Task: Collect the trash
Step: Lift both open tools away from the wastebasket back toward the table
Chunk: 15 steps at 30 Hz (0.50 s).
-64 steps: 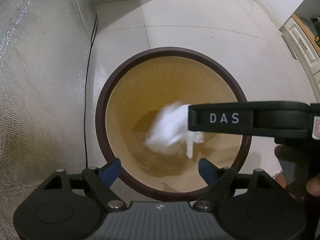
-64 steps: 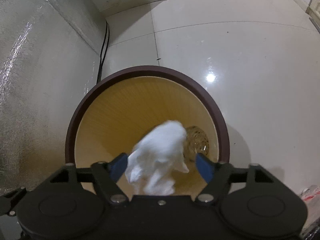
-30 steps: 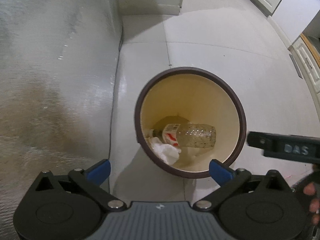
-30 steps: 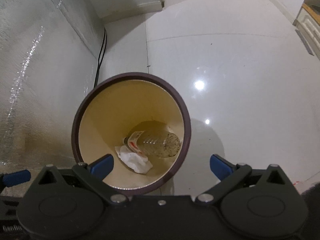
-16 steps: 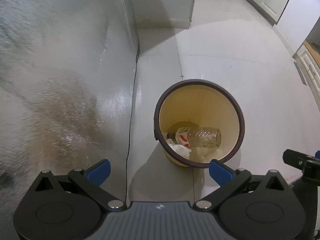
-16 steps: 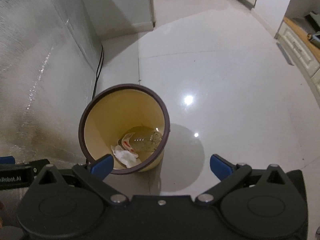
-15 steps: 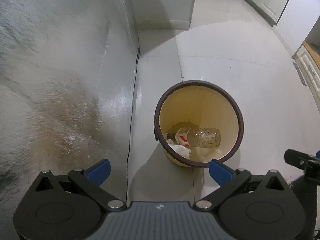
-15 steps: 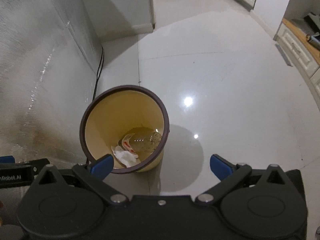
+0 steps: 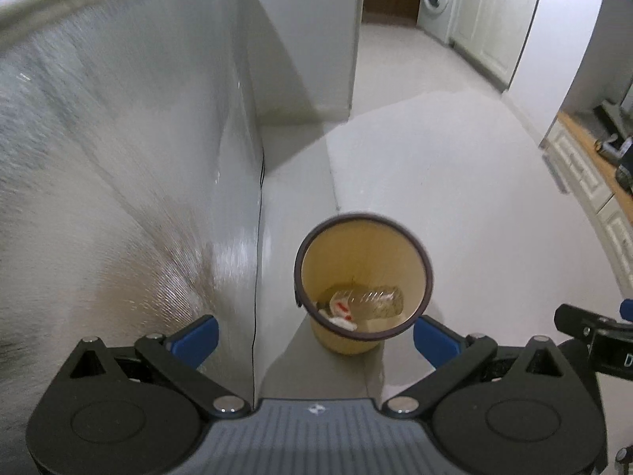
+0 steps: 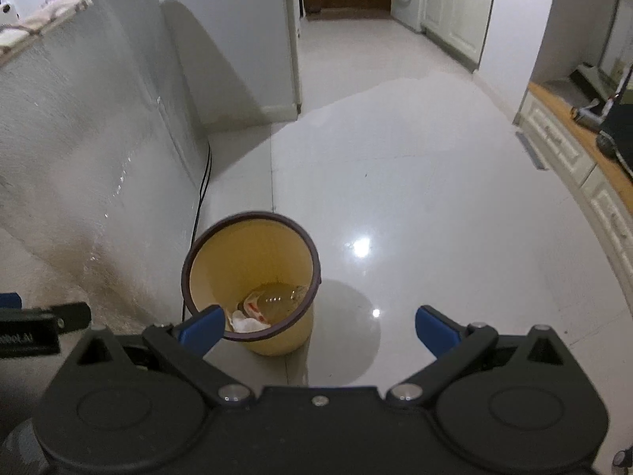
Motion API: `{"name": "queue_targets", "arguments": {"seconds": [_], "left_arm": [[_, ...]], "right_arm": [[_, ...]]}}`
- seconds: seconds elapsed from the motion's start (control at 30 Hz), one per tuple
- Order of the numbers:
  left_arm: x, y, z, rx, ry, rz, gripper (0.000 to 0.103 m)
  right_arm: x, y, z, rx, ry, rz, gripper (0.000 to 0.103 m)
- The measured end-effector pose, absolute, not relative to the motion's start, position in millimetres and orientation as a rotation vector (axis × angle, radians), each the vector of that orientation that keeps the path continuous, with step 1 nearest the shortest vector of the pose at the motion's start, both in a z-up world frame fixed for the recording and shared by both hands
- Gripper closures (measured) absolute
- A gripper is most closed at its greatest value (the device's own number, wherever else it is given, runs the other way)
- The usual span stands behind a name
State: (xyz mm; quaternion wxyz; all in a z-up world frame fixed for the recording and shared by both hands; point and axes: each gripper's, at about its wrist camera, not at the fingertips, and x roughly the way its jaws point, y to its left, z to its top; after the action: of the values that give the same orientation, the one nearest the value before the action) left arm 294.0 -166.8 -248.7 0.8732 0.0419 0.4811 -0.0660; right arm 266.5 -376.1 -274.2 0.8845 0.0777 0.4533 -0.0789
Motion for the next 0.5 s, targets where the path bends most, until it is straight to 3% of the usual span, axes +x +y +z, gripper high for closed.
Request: {"name": "queue_targets", "arguments": {"seconds": [0.5], "left_arm": [[218.0,-162.8,-162.5,0.040,0.805,-0.224,0.000]], "right_arm": [[168.6,-377.4,-187.2,0.169,0.718,-0.202,0.000]]}}
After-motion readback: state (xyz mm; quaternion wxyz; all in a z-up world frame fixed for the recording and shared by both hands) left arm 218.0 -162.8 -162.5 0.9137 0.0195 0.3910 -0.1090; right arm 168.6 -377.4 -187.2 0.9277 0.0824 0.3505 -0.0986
